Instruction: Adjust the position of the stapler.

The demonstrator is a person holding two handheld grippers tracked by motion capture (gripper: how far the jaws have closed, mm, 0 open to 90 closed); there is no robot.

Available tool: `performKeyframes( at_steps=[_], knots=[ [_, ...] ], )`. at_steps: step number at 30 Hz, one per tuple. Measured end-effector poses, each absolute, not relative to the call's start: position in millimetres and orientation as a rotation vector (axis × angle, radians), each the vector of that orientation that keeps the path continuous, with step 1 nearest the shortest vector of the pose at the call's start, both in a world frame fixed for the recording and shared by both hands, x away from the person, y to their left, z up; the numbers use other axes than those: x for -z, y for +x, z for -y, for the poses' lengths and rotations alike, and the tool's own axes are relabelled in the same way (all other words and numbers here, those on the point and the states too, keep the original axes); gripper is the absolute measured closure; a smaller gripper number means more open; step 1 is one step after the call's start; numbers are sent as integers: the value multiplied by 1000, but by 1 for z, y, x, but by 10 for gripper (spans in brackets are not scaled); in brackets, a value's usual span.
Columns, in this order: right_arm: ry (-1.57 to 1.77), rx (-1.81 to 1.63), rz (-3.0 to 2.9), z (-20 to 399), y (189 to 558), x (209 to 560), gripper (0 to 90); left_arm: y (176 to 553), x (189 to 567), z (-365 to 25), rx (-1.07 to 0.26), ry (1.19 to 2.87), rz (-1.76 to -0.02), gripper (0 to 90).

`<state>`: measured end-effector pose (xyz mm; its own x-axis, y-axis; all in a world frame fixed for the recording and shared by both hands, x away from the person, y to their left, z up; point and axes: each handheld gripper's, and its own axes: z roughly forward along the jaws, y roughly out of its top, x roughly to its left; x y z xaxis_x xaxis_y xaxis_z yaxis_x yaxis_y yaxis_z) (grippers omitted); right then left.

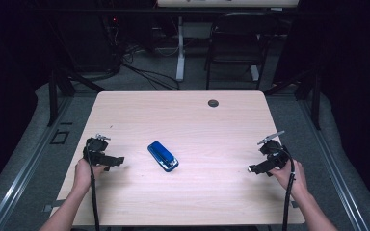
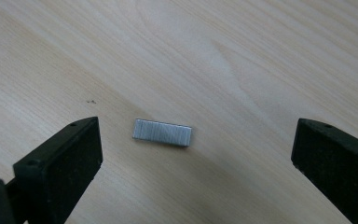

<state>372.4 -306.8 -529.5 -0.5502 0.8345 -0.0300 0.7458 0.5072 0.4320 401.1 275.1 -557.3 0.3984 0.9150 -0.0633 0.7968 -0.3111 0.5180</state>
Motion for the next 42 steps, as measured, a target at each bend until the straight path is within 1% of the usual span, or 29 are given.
performKeyframes(
  at_steps=[11, 16, 19, 27, 31, 32, 37, 38, 39, 40, 41, 42],
  knots=[
    [1302, -516, -2540, 296, 368, 530, 22, 400, 551, -273, -371, 2176, -1427, 0],
    [1299, -518, -2536, 292, 366, 527, 23, 400, 553, -271, -350, 2196, -1400, 0],
    [1300, -563, -2545, 285, 367, 527, 23, 400, 553, -272, -355, 2191, -1396, 0],
    [1224, -549, -2597, 264, 364, 526, 26, 400, 553, -269, -344, 2205, -1369, 1],
    [1215, -551, -2597, 264, 365, 526, 30, 402, 552, -262, -375, 2205, -1337, 11],
    [1226, -552, -2598, 264, 365, 526, 31, 403, 551, -259, -387, 2202, -1321, 29],
    [1258, -554, -2593, 268, 366, 527, 35, 409, 547, -243, -432, 2201, -1270, 177],
    [1247, -533, -2589, 270, 366, 526, 52, 410, 546, -239, -443, 2203, -1243, 325],
    [1247, -533, -2589, 270, 366, 526, 52, 410, 546, -239, -443, 2203, -1243, 364],
    [1247, -542, -2581, 270, 366, 527, 53, 412, 546, -235, -449, 2209, -1217, 364],
    [1249, -546, -2587, 270, 366, 527, 54, 413, 546, -233, -438, 2218, -1188, 435],
    [1249, -546, -2588, 271, 366, 527, 54, 415, 546, -230, -420, 2224, -1163, 531]
  ],
)
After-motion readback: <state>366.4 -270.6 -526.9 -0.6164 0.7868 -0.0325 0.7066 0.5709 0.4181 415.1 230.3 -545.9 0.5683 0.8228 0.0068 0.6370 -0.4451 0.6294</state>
